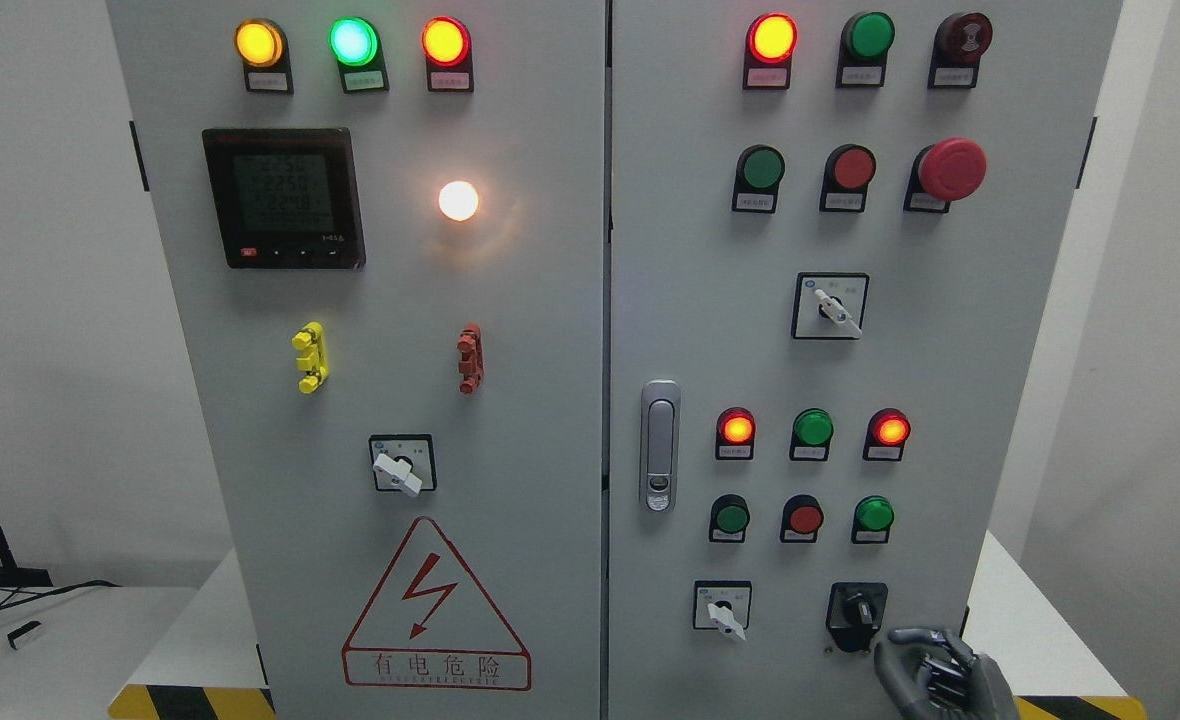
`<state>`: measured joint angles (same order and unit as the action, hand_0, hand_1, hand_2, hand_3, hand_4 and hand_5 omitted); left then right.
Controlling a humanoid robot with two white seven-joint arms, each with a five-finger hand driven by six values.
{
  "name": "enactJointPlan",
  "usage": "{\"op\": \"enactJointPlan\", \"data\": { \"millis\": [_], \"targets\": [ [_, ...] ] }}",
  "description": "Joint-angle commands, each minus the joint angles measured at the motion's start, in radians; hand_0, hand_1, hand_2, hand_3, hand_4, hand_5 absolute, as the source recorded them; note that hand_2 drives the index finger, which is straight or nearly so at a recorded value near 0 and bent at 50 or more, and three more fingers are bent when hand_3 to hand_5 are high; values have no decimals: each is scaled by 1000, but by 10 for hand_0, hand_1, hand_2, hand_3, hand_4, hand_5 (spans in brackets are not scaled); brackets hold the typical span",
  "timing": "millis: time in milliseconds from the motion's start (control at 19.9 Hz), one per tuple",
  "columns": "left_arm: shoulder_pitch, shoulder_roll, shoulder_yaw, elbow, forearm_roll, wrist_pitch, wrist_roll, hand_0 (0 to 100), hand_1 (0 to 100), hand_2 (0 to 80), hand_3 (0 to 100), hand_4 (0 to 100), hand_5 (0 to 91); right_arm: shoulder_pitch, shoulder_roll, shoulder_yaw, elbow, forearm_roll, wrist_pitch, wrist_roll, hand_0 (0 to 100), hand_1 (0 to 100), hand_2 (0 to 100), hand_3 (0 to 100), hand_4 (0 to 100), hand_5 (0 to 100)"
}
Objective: Trip black knob to open circuit
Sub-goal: 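Close the right hand's fingers around the black rotary knob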
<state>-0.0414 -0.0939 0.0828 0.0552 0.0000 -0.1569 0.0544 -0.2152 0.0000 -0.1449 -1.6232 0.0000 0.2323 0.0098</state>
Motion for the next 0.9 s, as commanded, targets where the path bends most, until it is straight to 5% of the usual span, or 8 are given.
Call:
{"op": "enactJointPlan", "data": {
  "millis": [0, 852],
  "targets": [
    [0, 0, 0, 0, -31, 0, 1, 120, 389, 0, 0, 0, 0, -3, 6, 11, -6, 21, -1, -1, 426, 788, 463, 1000, 990, 934],
    [0, 0, 0, 0, -31, 0, 1, 120, 389, 0, 0, 0, 0, 14, 12, 8, -44, 21, 1, -1, 432, 796, 463, 1000, 988, 934]
  ]
}}
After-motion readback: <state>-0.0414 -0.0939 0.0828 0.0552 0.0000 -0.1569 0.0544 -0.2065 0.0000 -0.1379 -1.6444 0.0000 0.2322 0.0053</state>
